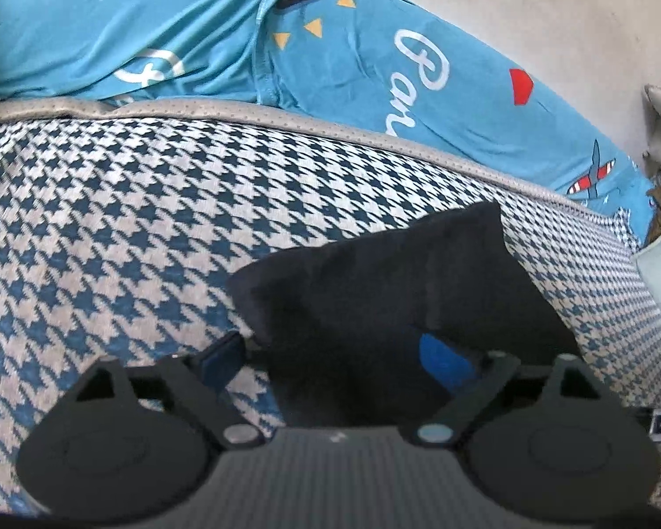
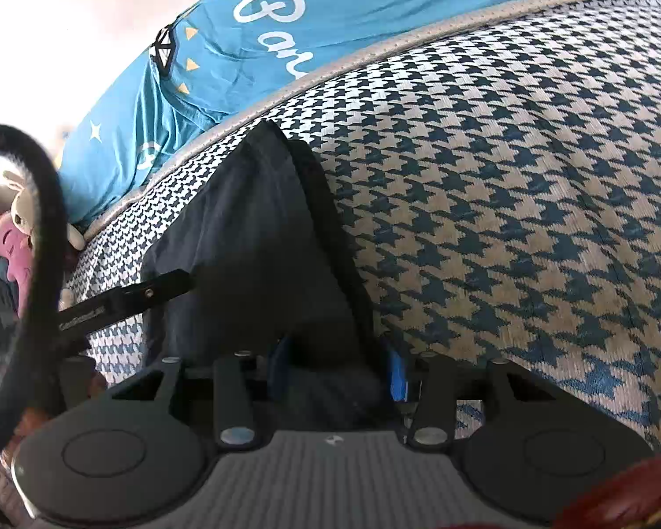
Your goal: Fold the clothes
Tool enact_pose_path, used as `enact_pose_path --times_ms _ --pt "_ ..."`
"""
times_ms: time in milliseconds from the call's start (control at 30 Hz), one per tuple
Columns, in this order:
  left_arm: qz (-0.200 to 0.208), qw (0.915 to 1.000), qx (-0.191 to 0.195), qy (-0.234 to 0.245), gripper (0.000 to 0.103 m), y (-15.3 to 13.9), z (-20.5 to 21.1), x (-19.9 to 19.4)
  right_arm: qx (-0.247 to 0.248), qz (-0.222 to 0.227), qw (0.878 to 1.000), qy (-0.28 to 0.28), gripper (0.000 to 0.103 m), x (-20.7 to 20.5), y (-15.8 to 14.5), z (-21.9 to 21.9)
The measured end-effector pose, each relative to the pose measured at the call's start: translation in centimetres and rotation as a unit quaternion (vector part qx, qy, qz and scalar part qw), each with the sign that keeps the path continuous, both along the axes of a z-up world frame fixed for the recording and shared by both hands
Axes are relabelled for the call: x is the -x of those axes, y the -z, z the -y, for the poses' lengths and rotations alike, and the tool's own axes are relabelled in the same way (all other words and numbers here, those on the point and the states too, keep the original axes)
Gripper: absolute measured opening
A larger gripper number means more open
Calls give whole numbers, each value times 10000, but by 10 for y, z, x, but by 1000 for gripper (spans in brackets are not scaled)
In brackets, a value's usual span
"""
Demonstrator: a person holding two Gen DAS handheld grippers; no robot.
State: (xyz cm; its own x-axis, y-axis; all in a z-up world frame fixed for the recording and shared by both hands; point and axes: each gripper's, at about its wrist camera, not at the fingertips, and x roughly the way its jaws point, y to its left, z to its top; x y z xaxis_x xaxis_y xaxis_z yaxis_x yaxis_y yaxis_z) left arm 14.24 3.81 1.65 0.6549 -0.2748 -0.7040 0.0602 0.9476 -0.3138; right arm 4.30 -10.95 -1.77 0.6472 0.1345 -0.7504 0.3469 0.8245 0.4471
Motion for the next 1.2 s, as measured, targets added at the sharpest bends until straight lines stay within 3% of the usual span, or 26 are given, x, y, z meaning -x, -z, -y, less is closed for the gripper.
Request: enact_pose_path --times_ms 33,100,167,200,233,267,333,467,700,800,933,1000,1067,1200 --pt "13 10000 -57 10 90 1 2 -1 46 10 10000 -24 45 -1 0 -1" --pt "51 9999 -126 -1 81 1 5 -3 151 33 9998 -92 32 -4 -1 -5" --pt "82 9998 -174 -35 51 0 8 -4 293 83 9994 -155 25 -5 -4 -9" --pt "81 9998 -191 -69 44 -2 9 -3 363 108 9991 -186 23 -5 -6 -12" --pt "80 9997 -212 -102 29 -3 9 -1 454 143 9986 -225 22 -5 -8 -14" --pt "96 9995 -266 -136 20 -5 11 0 522 165 9982 -253 21 -5 -9 -16" --pt "201 9982 -528 -184 16 -10 17 5 673 241 9969 -318 20 -5 -12 -19" --pt "644 9887 -1348 -145 14 -25 40 18 926 471 9934 -475 19 -3 -21 -25" --pt "887 9782 -1779 -610 14 -43 43 32 929 810 9896 -738 19 -5 -31 -36" --pt "724 9820 -1581 -740 14 -41 29 34 767 544 9932 -681 19 -14 -22 -39" --pt "207 9900 -1089 -876 16 -22 9 27 487 326 9972 -459 23 -18 -15 -34" --pt "23 9922 -735 -1006 20 -16 -2 26 355 369 9977 -445 35 -18 -15 -31" --pt "-66 9931 -398 -1103 28 -14 -14 27 285 372 9979 -441 42 -18 -14 -31" --pt "-69 9924 -304 -1190 44 -11 -25 31 284 338 9980 -457 45 -20 -13 -32"
